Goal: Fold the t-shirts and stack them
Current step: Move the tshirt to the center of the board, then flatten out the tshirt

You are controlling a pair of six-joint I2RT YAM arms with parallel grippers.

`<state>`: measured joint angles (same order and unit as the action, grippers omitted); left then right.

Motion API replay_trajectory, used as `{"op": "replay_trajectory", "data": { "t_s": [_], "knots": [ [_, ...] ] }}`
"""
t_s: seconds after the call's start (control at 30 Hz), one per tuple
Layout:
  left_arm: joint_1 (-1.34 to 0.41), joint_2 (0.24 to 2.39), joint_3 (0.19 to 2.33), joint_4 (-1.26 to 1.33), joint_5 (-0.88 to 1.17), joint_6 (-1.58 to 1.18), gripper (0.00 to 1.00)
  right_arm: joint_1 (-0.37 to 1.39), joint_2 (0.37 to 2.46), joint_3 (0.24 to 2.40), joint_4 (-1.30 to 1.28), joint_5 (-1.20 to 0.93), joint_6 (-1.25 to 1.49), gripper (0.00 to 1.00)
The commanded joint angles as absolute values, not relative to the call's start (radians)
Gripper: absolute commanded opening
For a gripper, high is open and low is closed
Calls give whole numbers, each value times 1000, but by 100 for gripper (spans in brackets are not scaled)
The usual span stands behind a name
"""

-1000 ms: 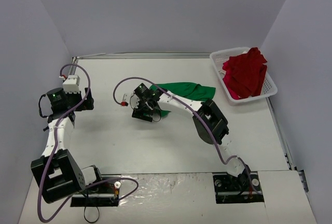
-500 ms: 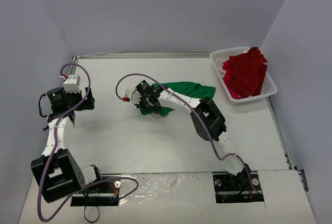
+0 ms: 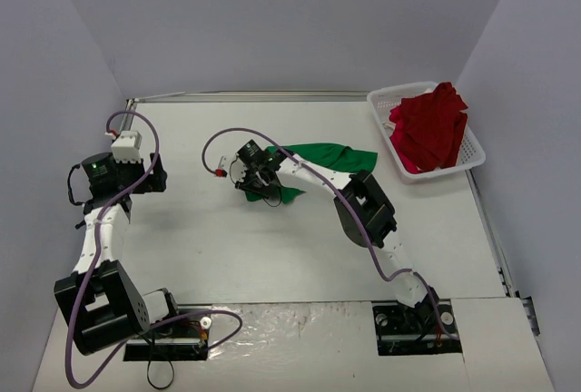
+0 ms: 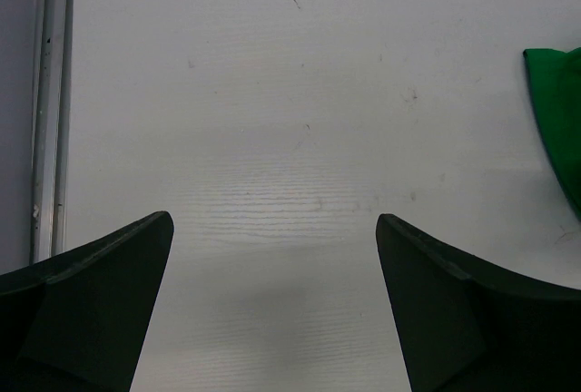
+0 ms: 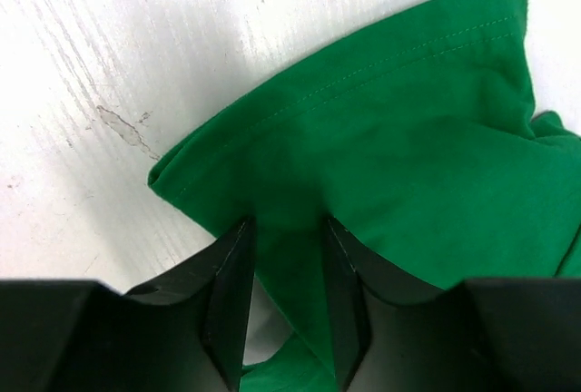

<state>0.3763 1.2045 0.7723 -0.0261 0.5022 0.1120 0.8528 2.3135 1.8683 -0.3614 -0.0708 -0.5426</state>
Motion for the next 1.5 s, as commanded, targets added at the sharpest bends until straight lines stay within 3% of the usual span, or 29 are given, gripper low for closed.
{"op": "replay_trajectory", "data": {
  "t_s": [0.0,0.33,0.83,0.93,1.03,1.07,1.13,1.33,1.47],
  "knots": [
    [385,1192,779,-17,529,110,94,862,2269,1896,-413,-95,-517,32],
    [383,1210,776,-17,532,110,94,858,2292,1991,-499,-336,-462,43],
    [382,1239,776,18,549,112,94,782,2427,2014,-500,-359,-477,54],
    [382,1241,776,18,552,112,94,781,2437,2005,-500,-353,-483,46],
    [380,1244,776,21,555,110,94,782,2442,2003,-502,-339,-482,26],
    [380,1244,776,21,555,112,94,785,2441,2003,-502,-336,-482,12],
    [380,1246,776,21,560,114,94,793,2422,2003,-503,-318,-483,0],
    [379,1224,781,6,568,121,94,842,2324,2025,-557,-287,-494,0],
    [379,1186,787,2,584,124,94,885,2145,2040,-584,-246,-506,0]
  ]
}}
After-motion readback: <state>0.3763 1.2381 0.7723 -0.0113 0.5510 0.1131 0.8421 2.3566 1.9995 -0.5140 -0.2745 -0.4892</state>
